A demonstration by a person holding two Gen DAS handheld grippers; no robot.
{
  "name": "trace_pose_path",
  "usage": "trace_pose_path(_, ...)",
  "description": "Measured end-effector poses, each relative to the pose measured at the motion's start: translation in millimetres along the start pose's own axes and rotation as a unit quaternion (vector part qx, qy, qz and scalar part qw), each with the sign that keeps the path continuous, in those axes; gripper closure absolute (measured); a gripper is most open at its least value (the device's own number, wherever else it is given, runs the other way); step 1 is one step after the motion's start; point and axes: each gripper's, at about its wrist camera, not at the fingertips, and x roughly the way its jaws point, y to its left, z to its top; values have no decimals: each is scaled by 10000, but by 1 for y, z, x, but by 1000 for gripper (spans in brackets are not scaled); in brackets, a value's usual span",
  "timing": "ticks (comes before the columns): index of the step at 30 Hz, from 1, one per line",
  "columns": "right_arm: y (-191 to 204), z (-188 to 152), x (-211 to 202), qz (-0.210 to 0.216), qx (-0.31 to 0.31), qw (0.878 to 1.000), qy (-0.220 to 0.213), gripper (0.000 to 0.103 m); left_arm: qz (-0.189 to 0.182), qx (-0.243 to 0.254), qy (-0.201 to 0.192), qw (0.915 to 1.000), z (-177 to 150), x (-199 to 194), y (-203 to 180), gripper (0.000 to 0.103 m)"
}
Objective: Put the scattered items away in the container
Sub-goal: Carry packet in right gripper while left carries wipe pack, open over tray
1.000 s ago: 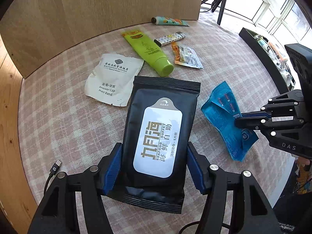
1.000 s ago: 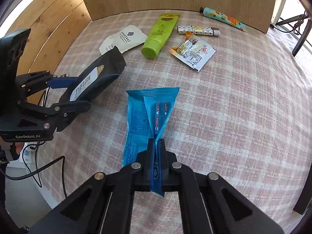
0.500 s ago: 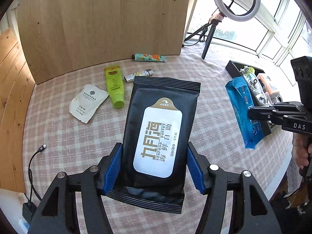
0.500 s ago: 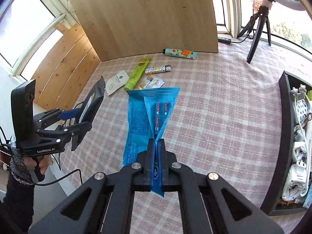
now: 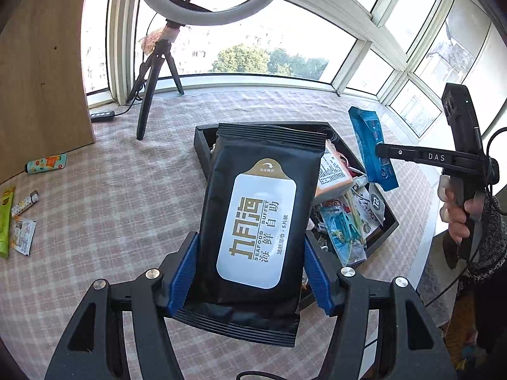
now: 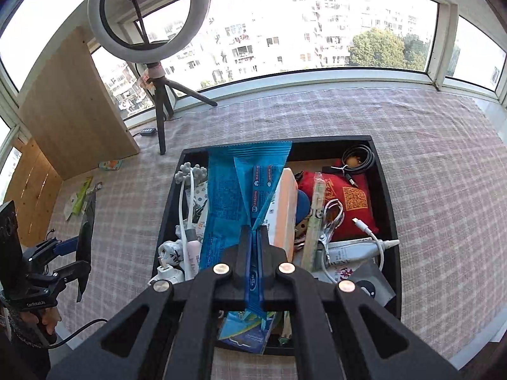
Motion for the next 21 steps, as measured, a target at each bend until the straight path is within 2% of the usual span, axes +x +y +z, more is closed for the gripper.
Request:
trace_pose_path(3,-40,10,3,-247,177,9995,32,100,-195,-13,95,9998,11,25,-32,42)
trace_pose_path(5,-53,15,14,-252,158,9995,118,99,-182,120,91,9997,17,40,-52,41)
trace_pose_path(7,-56,18,27,-282,49,9991,303,86,68,396,91,9991,21,55,-73,37)
trace_pose_path(8,-57,20,34,-449,63,9983,367,72,219,517,204,9982,22,64,-80,36)
trace_pose_path(9,-59,20,35,-573,109,9977,342,62,324,596,292,9973,23,69,-85,37)
trace_pose_path(11,-62,19,29,-526,179,9983,170,53,427,643,210,9968,24,69,-87,37)
trace_pose_path(16,-65,16,14,-486,255,9985,-82,51,550,658,-48,9963,23,47,-73,39)
trace_pose_path(21,-54,8,6,-177,295,9992,-189,51,660,439,-80,9968,11,27,-40,40)
